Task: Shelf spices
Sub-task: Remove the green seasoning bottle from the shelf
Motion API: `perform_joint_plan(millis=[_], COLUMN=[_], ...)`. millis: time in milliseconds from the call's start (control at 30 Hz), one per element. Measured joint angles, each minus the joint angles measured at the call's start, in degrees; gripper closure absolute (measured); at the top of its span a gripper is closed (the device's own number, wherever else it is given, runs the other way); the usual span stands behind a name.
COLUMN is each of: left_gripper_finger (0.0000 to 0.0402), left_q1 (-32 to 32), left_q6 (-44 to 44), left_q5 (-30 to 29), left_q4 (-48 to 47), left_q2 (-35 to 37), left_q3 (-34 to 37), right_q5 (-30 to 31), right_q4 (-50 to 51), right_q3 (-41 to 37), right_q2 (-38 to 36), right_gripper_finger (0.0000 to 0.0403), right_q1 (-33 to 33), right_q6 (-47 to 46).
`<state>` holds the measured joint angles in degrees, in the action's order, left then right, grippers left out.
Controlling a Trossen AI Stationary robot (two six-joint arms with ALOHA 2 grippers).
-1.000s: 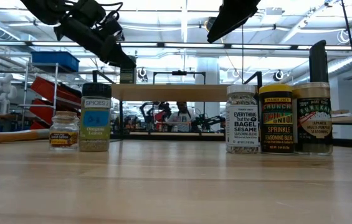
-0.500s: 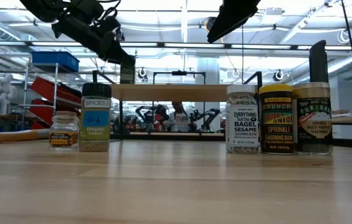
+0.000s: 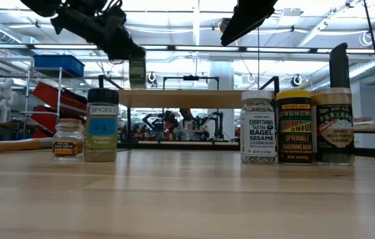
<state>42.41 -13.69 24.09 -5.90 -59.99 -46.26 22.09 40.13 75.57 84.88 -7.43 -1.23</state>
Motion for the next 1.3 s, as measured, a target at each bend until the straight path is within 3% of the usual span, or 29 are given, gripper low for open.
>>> perform_joint_plan(millis=[267,567,800,1000,1300], left_gripper_finger=[0.0191,0.0191,0.0191,0.0191,0.0191], left_q1=[-7.05,-19.04,-28.17,-36.12,-46.66], left_q6=[7.51,10.44,14.14,19.70,22.87], left_q5=[1.93,0.80,-3.84,-11.77,-20.70], left_q4=[0.64,0.79,1.10,0.75,9.00], left_q2=[4.66,4.50,4.50,4.48,1.97], left_q3=[0.00,0.00,0.22,2.05,5.92], right_q5=[0.02,0.13,0.63,0.64,0.61], right_q4=[-0.07,-0.03,1.40,2.13,3.81], right_q3=[0.00,0.00,0.00,0.00,0.01], right_q2=[0.00,-0.44,-4.71,-7.73,-8.04], right_gripper_finger=[0.0140,0.0140,0.0140,0.0140,0.0140], right_q1=[-0.15,-2.25,-4.09,-5.84,-6.94], right_q6=[-0.79,-1.86,-6.00,-8.18,-8.89])
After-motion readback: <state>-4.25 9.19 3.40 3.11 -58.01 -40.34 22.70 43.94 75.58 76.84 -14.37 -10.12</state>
